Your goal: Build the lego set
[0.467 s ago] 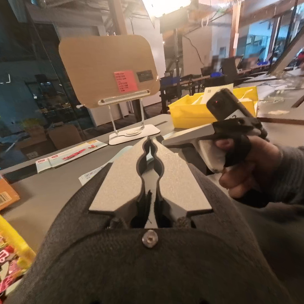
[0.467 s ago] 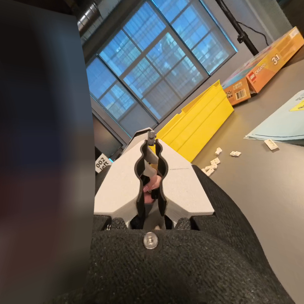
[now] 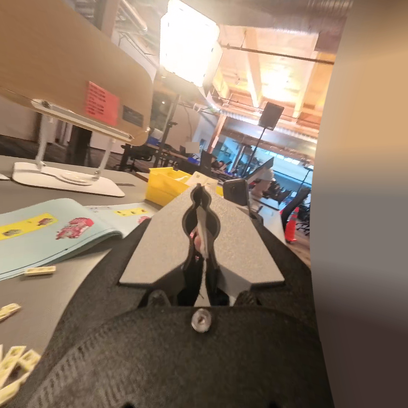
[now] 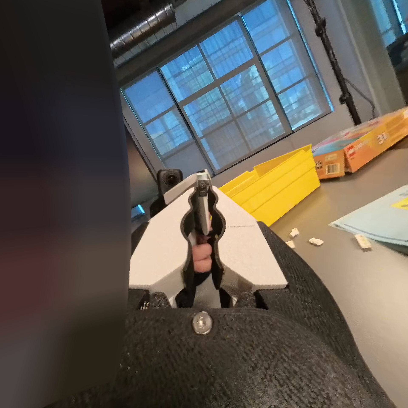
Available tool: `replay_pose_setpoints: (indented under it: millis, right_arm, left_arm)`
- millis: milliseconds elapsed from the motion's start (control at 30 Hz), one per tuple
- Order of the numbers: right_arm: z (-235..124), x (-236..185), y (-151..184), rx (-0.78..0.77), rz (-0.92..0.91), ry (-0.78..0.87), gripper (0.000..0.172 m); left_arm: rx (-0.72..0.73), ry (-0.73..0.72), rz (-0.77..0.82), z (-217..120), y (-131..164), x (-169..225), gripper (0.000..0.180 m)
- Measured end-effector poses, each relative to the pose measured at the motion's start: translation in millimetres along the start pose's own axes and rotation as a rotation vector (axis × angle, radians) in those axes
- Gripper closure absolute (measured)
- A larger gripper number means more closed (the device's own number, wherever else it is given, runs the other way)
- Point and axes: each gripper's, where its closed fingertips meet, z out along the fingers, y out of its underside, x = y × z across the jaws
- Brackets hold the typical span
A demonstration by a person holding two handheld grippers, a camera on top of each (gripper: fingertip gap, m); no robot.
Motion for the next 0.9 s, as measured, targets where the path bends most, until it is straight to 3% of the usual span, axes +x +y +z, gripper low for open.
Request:
replay_pose_setpoints:
  millis: [33,133,333,600,900]
  right_arm:
    - [0,-1,-1,-0.006,-0.040,0.007,0.165]
    - [0,-5,-1,-0.035,-0.131,0.011,0.165]
    - [-6,-2,0,-0.096,-0.255,0.054,0.165]
    - [-19,5,8,-0.288,-0.730,0.194,0.164]
    - [-13,-5,-1,-0.135,-0.627,0.184,0.165]
  left_arm:
    - [-0.001,0.017,-0.034,1,-1,2,0.180]
    - [0.001,0.078,-0.120,5,-2,10,0.180]
    - [-0.081,0.079,-0.139,7,3,10,0.180]
    - [-0.248,0.107,-0.239,5,20,9,0.180]
    - [-0.003,0.175,-0.276,8,9,17,0.180]
